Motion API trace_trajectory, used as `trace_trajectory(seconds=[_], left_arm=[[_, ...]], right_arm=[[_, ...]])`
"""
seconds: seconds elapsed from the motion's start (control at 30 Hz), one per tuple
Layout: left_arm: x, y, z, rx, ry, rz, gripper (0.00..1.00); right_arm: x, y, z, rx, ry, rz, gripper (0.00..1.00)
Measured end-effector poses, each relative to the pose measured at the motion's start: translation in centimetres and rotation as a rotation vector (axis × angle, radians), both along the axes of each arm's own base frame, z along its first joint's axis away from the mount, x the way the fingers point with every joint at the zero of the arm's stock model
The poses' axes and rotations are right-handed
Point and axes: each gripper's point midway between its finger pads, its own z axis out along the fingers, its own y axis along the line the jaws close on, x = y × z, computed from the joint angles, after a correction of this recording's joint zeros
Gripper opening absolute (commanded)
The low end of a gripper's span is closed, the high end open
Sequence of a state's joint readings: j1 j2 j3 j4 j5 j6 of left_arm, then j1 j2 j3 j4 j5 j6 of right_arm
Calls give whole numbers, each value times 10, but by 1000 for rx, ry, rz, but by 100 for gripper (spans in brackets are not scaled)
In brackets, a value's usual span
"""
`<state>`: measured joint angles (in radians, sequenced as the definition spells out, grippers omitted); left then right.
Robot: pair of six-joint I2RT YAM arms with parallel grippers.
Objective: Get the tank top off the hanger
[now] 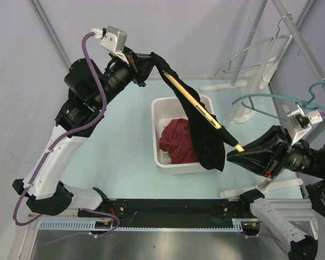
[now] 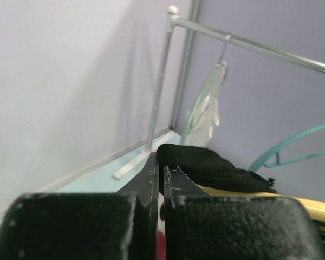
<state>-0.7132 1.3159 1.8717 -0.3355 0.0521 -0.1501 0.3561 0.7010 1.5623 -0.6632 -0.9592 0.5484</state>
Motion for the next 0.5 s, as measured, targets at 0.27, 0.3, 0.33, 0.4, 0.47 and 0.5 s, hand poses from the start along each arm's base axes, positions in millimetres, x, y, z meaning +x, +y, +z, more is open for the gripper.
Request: trace_trajectory(seconds=[0.27, 0.3, 0.33, 0.4, 0.47, 0.5], left_arm=[[43, 8, -32, 13, 106, 77, 0], [47, 5, -40, 22, 126, 73, 0], [49, 2, -49, 31, 147, 67, 0], [52, -4, -66, 49, 187, 51, 0], [52, -7, -78, 60, 217, 36, 0], [52, -9, -83, 64, 231, 26, 0]], right_arm=[[-30, -7, 5, 22, -52, 47, 0], [-29, -7, 6, 25, -52, 46, 0], [-26, -6, 7, 31, -57, 41, 0], [-19, -4, 8, 49, -63, 34, 0], [-8, -1, 7, 73, -64, 22, 0], [-2, 1, 8, 87, -60, 13, 0]])
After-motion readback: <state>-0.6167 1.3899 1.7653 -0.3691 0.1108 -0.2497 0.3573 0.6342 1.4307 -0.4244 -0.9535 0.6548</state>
